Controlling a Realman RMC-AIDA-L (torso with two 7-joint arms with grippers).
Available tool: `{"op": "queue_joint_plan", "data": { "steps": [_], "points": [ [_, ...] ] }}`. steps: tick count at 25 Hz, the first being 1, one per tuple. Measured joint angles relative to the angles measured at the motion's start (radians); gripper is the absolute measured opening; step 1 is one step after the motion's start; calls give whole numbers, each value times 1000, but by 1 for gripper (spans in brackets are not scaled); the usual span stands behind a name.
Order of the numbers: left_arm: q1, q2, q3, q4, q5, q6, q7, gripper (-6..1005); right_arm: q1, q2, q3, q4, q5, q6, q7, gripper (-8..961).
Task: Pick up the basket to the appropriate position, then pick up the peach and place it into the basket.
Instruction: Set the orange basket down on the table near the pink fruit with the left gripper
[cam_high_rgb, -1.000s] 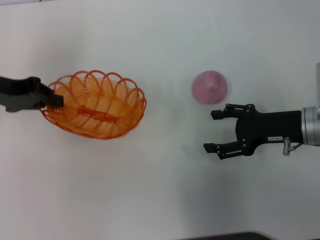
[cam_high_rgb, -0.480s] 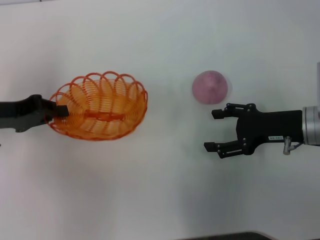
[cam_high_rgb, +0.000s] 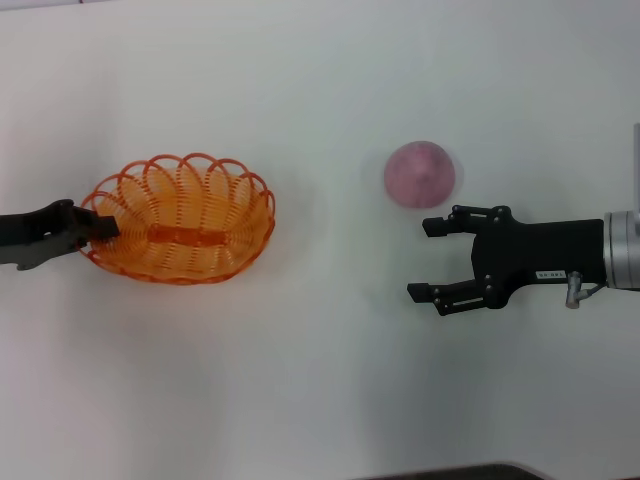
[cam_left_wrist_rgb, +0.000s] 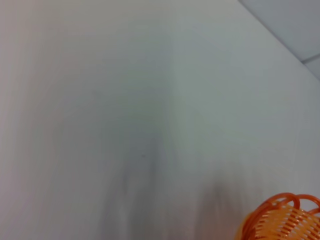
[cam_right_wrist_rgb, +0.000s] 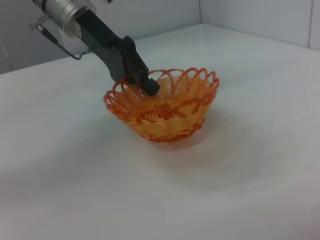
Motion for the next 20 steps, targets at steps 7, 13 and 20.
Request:
{"op": "queue_joint_plan", "data": {
  "steps": [7, 13, 20],
  "points": [
    [1, 1, 1, 0, 2, -21, -3, 102, 0, 0, 0, 0, 1, 4, 0, 947],
    [2, 0, 2, 1, 1, -25, -3, 106, 0, 0, 0, 1, -1, 10, 0, 947],
    [3, 3, 2, 1, -5, -20, -9, 111, 0, 0, -1, 1, -2, 11, 0, 947]
  ]
}}
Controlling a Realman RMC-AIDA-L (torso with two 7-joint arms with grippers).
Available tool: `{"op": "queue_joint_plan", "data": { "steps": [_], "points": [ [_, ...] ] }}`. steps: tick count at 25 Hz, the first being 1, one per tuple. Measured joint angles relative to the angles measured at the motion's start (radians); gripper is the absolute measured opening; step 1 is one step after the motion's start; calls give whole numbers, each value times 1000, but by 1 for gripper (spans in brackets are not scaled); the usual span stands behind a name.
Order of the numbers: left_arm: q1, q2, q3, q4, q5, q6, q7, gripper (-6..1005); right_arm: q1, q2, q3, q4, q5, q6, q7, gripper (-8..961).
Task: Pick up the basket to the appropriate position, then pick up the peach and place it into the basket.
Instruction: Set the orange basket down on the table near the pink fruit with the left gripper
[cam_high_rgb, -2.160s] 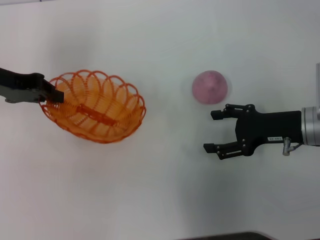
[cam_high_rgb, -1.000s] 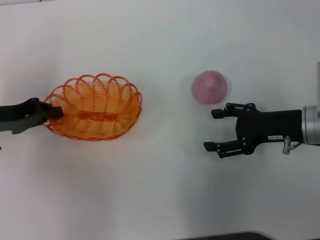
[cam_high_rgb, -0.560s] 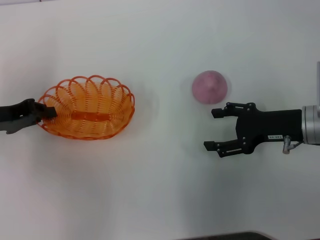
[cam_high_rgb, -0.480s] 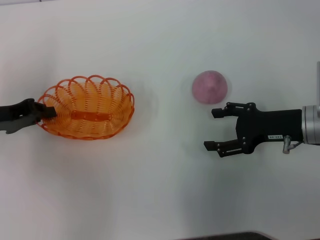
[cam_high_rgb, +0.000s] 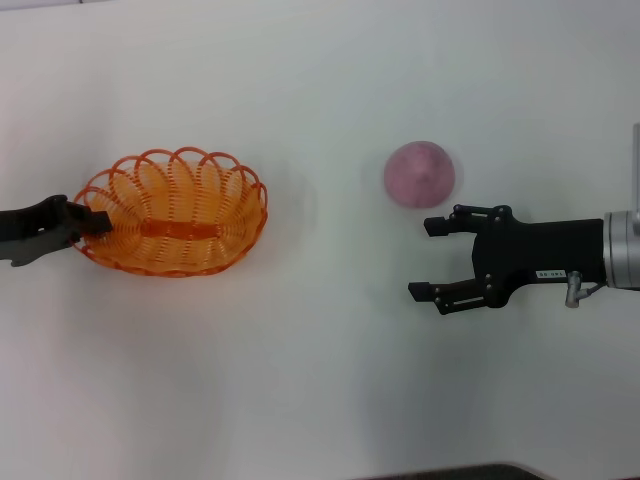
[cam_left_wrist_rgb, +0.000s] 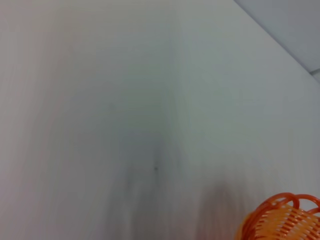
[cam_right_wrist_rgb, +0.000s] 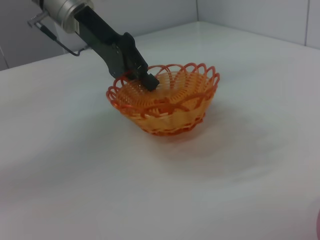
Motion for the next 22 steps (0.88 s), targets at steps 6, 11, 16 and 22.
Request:
{"op": "queue_joint_plan", "data": {
  "steps": [6, 11, 16, 22],
  "points": [
    [-8, 4, -1, 0, -8, 38, 22, 152, 0, 0, 1, -1, 0, 0, 0, 947],
    [-9, 3, -1, 0, -18, 51, 32, 348, 0, 0, -1, -1, 0, 0, 0, 947],
    [-7, 6, -1, 0, -20, 52, 33, 558, 0, 0, 0, -1, 0, 0, 0, 947],
    [-5, 15, -4, 0, -30, 53, 76, 687, 0, 0, 0, -1, 4, 0, 0, 947]
  ]
}}
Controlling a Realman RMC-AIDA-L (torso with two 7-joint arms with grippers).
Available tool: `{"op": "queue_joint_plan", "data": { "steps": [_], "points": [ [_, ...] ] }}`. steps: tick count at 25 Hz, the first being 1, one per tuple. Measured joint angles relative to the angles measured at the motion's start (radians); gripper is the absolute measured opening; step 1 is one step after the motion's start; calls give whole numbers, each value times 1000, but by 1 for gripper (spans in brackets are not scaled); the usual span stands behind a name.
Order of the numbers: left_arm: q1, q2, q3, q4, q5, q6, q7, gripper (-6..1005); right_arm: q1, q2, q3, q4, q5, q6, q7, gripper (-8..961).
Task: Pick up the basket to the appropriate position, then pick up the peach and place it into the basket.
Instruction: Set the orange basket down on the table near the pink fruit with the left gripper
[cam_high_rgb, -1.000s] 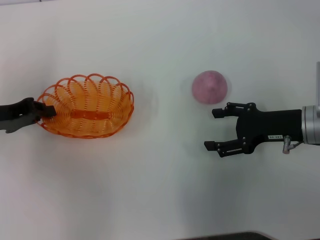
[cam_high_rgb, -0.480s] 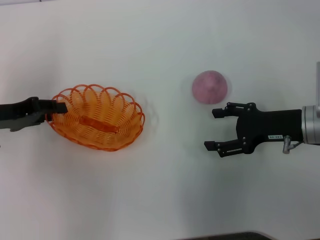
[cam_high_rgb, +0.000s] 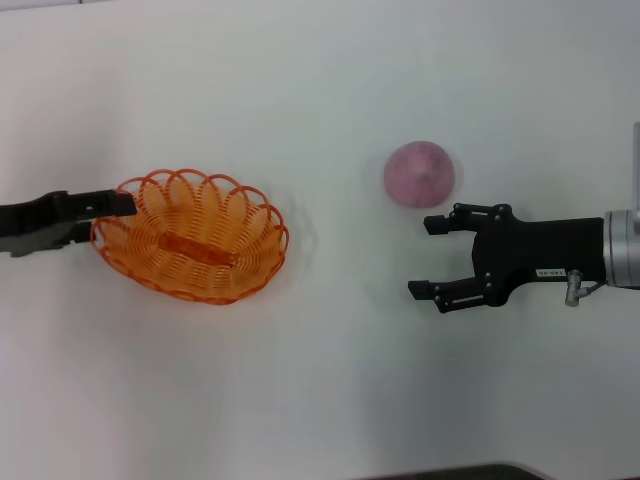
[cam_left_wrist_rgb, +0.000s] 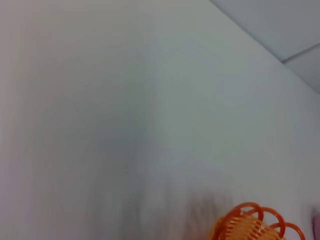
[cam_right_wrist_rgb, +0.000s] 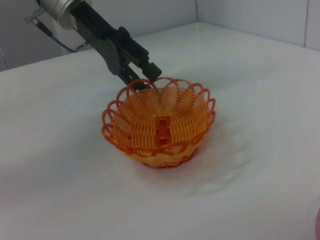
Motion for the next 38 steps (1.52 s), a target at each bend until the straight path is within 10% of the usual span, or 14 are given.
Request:
{"op": "queue_joint_plan", "data": {
  "steps": [9, 21, 38],
  "points": [
    [73, 36, -16, -19, -251, 15, 400, 950, 0, 0, 0, 1, 2, 0, 0, 946],
    [156, -15, -23, -52, -377, 44, 1082, 947, 5, 0, 0, 3, 3, 0, 0, 946],
    [299, -21, -70, -68, -362, 148, 1341, 937, 2, 0, 0, 5, 3, -3, -1, 946]
  ]
}}
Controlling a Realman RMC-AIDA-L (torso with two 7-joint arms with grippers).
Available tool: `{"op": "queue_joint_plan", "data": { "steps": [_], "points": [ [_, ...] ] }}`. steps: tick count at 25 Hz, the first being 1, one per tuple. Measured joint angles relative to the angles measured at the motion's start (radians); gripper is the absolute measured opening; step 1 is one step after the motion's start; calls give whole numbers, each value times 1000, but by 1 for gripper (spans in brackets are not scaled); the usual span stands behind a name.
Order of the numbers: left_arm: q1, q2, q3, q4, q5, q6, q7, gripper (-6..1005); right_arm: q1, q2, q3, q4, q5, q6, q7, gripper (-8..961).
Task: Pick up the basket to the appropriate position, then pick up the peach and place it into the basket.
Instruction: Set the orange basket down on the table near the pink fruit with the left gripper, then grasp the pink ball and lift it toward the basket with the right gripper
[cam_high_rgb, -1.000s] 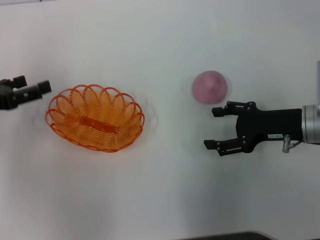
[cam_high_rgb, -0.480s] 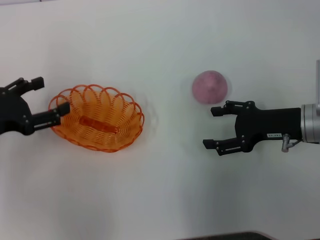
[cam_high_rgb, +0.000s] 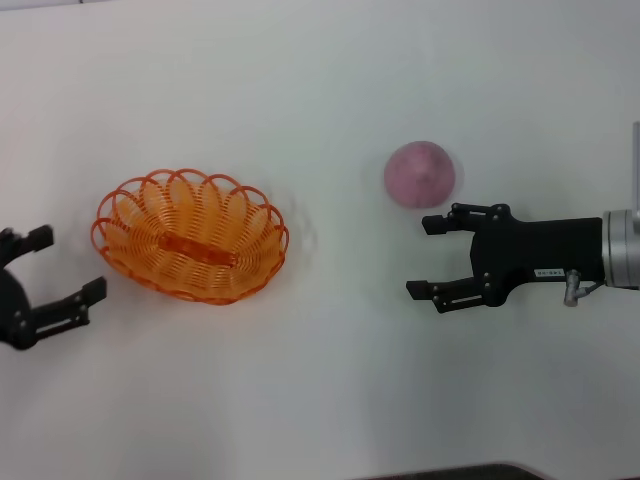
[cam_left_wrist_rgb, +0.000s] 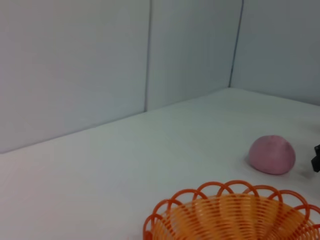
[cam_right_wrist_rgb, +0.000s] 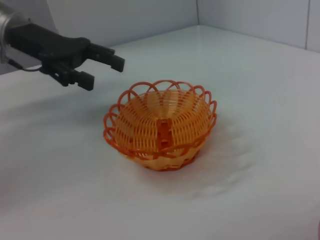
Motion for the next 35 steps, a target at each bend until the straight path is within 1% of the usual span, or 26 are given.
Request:
{"op": "queue_joint_plan", "data": {
  "steps": [3, 7, 13, 20, 23, 26, 29, 32, 35],
  "points": [
    [26, -3, -38, -39, 0, 28, 88, 937, -2, 0, 0, -2, 0, -1, -2, 946],
    [49, -3, -44, -69, 7, 52, 137, 938, -4, 0, 1, -2, 0, -2, -7, 947],
    [41, -1, -41, -111, 63, 54, 137, 938, -7, 0, 2, -3, 0, -2, -8, 947],
    [36, 1, -45, -119, 59, 57, 140, 937, -3, 0, 2, -6, 0, -1, -8, 946],
    [36, 1, -46, -119, 57, 58, 139, 937, 2, 0, 24, -6, 1, -7, 10, 946],
    [34, 0, -46, -120, 56, 55, 138, 938, 9, -2, 73, -23, 2, -42, 97, 946],
    [31, 0, -47, -119, 55, 52, 134, 938, 15, -3, 111, -72, 2, -95, 234, 946],
    [30, 1, -54, -117, 54, 57, 133, 938, 24, -5, 126, -125, 2, -143, 409, 947],
    [29, 1, -59, -117, 54, 57, 132, 937, 38, -9, 128, -163, 1, -163, 559, 946]
  ]
}}
